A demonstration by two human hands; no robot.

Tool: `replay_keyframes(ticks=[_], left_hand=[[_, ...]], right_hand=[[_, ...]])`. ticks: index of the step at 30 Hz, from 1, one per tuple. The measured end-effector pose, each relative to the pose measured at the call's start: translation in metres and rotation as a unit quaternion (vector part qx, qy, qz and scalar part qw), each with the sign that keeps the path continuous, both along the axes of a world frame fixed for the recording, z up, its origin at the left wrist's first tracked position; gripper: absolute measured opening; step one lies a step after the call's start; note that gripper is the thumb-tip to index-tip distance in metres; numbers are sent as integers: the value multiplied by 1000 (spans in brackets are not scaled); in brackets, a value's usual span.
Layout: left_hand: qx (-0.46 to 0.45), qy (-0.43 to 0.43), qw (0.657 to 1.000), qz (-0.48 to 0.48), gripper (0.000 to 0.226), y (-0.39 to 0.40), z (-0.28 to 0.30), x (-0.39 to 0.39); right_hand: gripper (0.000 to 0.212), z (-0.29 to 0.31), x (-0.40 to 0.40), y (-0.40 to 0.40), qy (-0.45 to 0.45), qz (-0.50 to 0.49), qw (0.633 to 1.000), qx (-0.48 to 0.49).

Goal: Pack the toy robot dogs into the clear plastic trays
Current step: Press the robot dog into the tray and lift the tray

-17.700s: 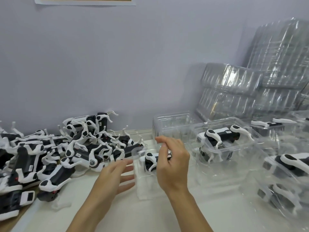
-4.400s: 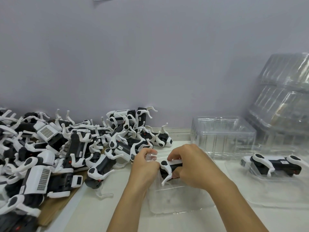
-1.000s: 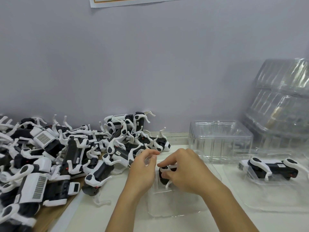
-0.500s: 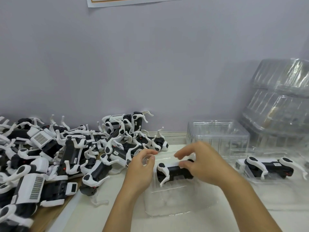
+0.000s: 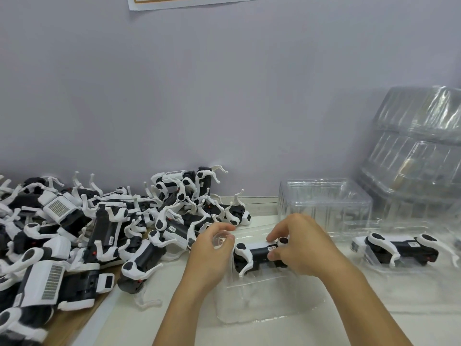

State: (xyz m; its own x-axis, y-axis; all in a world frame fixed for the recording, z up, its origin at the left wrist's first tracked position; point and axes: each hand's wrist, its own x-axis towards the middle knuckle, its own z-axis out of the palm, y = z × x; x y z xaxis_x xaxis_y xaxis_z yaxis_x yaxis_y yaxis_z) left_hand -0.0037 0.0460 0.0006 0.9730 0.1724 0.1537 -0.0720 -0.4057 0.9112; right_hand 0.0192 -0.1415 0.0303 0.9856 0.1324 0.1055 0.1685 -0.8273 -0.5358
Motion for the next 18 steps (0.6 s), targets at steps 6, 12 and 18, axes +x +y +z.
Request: replay_keyframes(ticks=[6, 12, 18], left_hand=[[7, 10, 1000, -2, 16, 0, 2, -1], [-34, 73, 997, -8, 23, 1, 4, -1], [-89, 130, 988, 3, 49, -8, 5, 0]], right_hand=[[25, -2, 2, -3, 1, 8, 1000, 13], [15, -1, 4, -18, -56, -4, 989, 138], [32, -12, 5, -23, 24, -34, 984, 174]])
